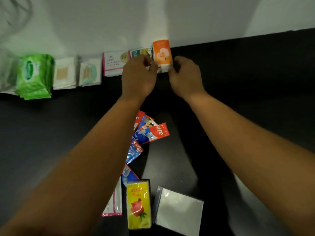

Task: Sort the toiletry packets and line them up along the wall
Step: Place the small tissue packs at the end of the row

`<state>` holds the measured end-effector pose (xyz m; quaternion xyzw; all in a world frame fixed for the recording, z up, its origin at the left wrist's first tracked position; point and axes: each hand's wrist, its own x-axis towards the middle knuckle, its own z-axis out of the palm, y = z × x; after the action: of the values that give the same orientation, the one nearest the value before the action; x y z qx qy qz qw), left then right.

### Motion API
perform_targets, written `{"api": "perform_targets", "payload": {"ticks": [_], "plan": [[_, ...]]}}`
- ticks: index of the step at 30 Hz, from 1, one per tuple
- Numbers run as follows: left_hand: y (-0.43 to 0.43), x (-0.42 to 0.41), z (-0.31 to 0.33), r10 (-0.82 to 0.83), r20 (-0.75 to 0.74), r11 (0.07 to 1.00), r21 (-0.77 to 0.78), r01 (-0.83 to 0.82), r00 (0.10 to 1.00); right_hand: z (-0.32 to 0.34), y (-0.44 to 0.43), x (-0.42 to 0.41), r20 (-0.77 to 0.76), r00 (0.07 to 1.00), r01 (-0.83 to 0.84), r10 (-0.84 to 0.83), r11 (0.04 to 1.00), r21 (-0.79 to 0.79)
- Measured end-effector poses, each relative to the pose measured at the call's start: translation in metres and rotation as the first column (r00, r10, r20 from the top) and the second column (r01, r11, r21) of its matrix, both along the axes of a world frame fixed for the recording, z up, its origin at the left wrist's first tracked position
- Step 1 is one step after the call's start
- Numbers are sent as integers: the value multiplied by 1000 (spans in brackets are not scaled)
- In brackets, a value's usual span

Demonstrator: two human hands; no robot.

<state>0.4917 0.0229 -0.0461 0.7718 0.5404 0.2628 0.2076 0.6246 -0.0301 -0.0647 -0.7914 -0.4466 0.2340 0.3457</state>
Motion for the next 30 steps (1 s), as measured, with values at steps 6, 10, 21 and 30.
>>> {"api": "perform_targets", "payload": {"ticks": [6, 10, 21, 30], "plan": [[-74, -54, 12, -126, 72, 989, -71, 131, 989, 21, -81, -50, 36, 988, -151, 149, 987, 51], [-126, -100, 8, -220, 121, 965, -120, 234, 968, 33, -134, -87, -56, 949, -306, 312, 948, 85], [-204, -205, -15, -503, -221, 830, -394, 395, 836, 27, -220, -155, 167, 833, -422, 528, 800, -426], [-212, -199, -2, -549, -309, 824, -357, 440, 777, 20, -232, -173, 189, 867, -352, 462, 835, -423]]}}
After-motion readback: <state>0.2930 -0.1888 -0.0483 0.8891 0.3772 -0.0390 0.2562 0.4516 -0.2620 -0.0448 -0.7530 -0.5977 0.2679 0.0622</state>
